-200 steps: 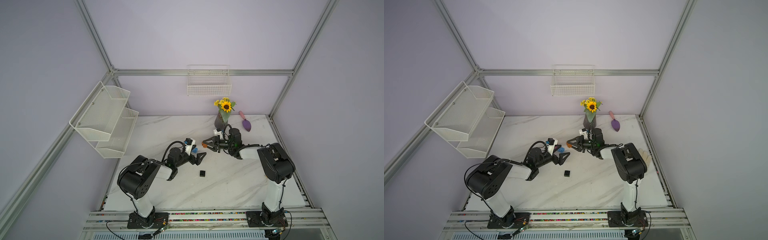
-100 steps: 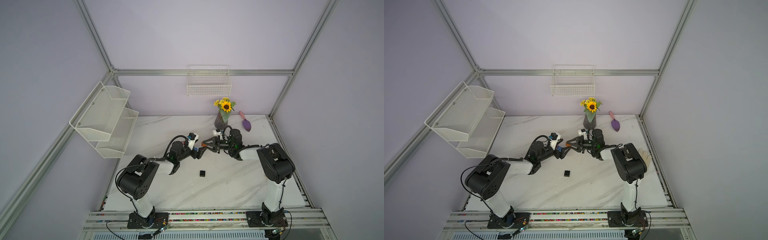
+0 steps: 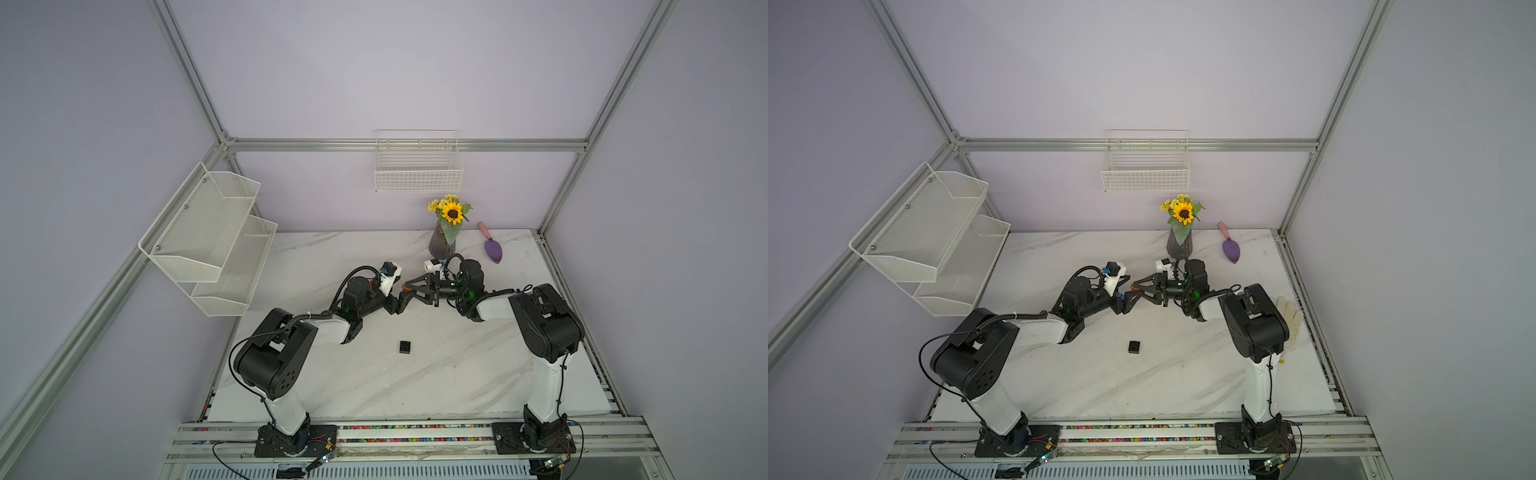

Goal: Assemble the letter v with lego
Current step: Pick up the lego brick from the center of the board.

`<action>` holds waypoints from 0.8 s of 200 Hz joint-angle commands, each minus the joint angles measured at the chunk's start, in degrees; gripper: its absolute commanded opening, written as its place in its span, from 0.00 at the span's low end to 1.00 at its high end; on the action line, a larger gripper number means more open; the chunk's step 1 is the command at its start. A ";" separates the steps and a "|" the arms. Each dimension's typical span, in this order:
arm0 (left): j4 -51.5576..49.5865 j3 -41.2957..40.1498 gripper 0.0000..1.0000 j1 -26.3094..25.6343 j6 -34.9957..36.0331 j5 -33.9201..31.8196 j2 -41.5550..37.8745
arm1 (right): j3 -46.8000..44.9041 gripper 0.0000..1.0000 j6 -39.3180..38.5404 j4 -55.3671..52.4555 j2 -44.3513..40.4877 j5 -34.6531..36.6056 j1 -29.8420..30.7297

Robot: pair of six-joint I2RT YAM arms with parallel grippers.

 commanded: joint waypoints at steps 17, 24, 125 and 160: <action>0.02 1.28 0.71 -0.64 2.94 1.30 -0.21 | 0.40 0.34 3.31 5.15 1.10 -0.91 0.27; -0.02 1.18 0.70 -0.64 2.99 1.26 -0.30 | 0.55 0.34 3.68 5.55 1.24 -1.00 0.24; -3.40 2.28 0.50 -0.74 4.69 -0.81 -1.62 | 0.68 0.34 5.81 9.25 3.46 -1.44 0.30; -4.57 2.73 0.42 -0.73 5.13 -1.76 -2.12 | 1.16 0.34 6.41 10.01 3.87 -1.61 0.23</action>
